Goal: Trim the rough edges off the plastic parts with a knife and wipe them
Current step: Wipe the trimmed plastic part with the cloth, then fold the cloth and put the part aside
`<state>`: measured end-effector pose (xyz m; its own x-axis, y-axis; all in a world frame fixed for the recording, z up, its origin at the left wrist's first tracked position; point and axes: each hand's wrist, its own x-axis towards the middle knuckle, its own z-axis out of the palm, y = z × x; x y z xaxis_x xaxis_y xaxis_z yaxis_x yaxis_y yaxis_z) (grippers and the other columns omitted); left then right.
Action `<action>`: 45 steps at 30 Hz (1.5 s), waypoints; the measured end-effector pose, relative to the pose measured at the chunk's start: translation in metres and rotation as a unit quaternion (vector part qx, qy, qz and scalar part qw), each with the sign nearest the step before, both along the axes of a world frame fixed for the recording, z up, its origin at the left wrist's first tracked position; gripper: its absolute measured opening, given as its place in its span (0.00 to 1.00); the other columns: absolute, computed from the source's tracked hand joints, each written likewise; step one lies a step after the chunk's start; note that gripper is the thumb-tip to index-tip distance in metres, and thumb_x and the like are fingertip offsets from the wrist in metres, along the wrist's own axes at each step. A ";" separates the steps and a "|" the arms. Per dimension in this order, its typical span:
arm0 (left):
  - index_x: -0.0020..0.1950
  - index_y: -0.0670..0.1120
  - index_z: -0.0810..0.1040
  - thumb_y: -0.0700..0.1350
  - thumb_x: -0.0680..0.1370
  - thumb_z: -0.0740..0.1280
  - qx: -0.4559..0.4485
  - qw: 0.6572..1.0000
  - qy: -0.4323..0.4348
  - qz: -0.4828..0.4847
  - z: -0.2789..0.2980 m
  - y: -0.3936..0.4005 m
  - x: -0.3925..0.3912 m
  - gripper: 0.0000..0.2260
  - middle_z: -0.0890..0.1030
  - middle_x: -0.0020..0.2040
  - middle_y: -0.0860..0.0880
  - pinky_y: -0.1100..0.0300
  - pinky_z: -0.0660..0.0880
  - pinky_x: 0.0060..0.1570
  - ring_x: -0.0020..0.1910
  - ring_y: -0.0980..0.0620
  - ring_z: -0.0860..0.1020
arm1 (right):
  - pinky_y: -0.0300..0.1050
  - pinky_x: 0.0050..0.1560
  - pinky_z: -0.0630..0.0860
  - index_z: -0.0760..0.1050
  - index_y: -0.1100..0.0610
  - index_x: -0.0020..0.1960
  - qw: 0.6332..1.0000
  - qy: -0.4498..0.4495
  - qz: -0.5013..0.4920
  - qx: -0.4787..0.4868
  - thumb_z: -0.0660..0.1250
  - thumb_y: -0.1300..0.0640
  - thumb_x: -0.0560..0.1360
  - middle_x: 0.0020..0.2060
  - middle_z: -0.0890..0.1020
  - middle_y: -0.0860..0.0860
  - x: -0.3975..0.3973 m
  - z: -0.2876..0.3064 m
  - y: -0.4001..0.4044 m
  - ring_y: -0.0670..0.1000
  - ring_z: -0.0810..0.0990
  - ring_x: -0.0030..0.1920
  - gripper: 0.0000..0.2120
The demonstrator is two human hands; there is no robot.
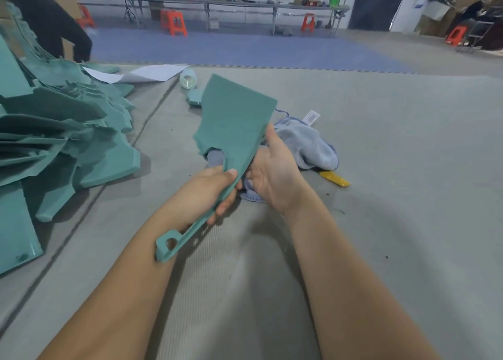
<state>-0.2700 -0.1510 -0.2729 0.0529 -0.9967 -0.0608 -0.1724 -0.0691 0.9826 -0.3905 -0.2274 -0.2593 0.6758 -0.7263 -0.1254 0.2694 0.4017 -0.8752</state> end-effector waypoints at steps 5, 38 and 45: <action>0.42 0.41 0.69 0.44 0.84 0.52 -0.018 0.993 0.027 0.114 -0.002 -0.008 0.005 0.14 0.67 0.19 0.50 0.69 0.58 0.16 0.14 0.54 0.61 | 0.44 0.61 0.76 0.74 0.65 0.64 0.988 -0.095 -0.124 0.006 0.49 0.45 0.83 0.58 0.80 0.63 -0.002 0.006 0.006 0.58 0.79 0.61 0.27; 0.42 0.46 0.71 0.46 0.84 0.53 -0.182 0.950 0.036 0.251 0.005 -0.001 -0.002 0.14 0.70 0.20 0.51 0.65 0.65 0.18 0.19 0.55 0.66 | 0.28 0.65 0.55 0.70 0.56 0.71 0.747 0.380 -0.123 -0.531 0.61 0.65 0.76 0.78 0.52 0.57 0.009 -0.027 -0.009 0.54 0.58 0.76 0.23; 0.41 0.44 0.70 0.45 0.83 0.55 -0.120 0.983 -0.054 0.128 -0.009 -0.002 -0.030 0.13 0.71 0.22 0.46 0.65 0.65 0.18 0.17 0.52 0.67 | 0.38 0.34 0.74 0.77 0.63 0.37 0.929 0.075 -0.251 -0.263 0.61 0.65 0.78 0.32 0.80 0.52 0.000 0.000 0.008 0.46 0.77 0.33 0.11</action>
